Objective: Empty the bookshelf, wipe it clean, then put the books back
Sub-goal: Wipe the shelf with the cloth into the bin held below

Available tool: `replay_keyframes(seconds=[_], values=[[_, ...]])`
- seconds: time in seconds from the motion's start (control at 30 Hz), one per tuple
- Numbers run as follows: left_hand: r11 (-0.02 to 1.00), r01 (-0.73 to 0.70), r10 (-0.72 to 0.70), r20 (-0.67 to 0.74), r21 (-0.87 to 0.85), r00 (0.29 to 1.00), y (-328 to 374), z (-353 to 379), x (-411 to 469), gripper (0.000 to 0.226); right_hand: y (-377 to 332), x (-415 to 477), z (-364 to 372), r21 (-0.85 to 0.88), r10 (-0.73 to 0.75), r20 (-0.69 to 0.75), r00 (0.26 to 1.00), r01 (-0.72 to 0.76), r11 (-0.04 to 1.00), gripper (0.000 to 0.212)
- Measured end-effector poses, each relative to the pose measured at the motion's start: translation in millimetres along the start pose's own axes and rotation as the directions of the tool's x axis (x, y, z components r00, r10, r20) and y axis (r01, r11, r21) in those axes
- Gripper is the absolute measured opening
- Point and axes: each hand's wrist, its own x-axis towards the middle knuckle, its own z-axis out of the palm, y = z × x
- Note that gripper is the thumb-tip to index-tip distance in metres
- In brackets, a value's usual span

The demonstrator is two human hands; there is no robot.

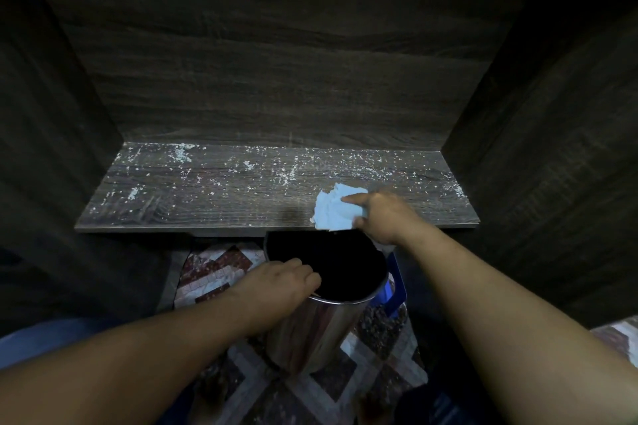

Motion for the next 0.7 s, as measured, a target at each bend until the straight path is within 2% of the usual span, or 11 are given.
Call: replay_keyframes(seconds=[0.07, 0.17, 0.23, 0.33, 0.4, 0.53, 0.6, 0.7], values=[[1.000, 0.018, -0.018, -0.001, 0.001, 1.000, 0.1, 0.1, 0.5, 0.042, -3.4, -5.3, -7.5, 0.027, -0.045, 0.073, 0.996, 0.043, 0.999, 0.055], [1.000, 0.003, -0.002, -0.051, 0.019, 0.999, -0.1, -1.1, 1.1, 0.020, -4.2, -15.5, -27.9, 0.040, -0.089, 0.157, 0.984, 0.084, 0.996, 0.053], [0.999, 0.003, 0.000, -0.072, 0.042, 0.997, -1.0, 1.8, 1.6, 0.026, -0.8, -19.4, -39.6, 0.090, -0.076, 0.105, 0.992, 0.066, 0.994, 0.052], [0.998, 0.007, -0.002, -0.084, 0.056, 0.996, -1.5, 4.6, 1.4, 0.027, 5.5, -16.5, -41.9, 0.139, -0.016, -0.107, 0.994, 0.031, 0.990, 0.052], [0.998, 0.002, 0.004, -0.095, 0.069, 0.995, -1.9, 6.6, 1.2, 0.025, 6.9, -12.2, -31.6, 0.175, 0.046, -0.199, 0.979, -0.011, 0.984, 0.053], [0.999, 0.005, -0.002, -0.103, 0.034, 0.995, 0.3, 3.5, 1.9, 0.024, 1.3, -4.7, -6.7, 0.190, 0.163, -0.217, 0.962, -0.122, 0.974, 0.055], [1.000, -0.002, 0.005, -0.107, 0.027, 0.994, 1.9, 0.6, 2.1, 0.015, -1.9, -2.0, -0.1, 0.183, 0.181, -0.216, 0.959, -0.143, 0.973, 0.054], [1.000, 0.010, -0.010, -0.070, 0.000, 0.997, 1.9, 1.3, 2.8, 0.040, -3.8, 1.0, 5.8, 0.157, 0.152, -0.202, 0.967, -0.121, 0.980, 0.054]])
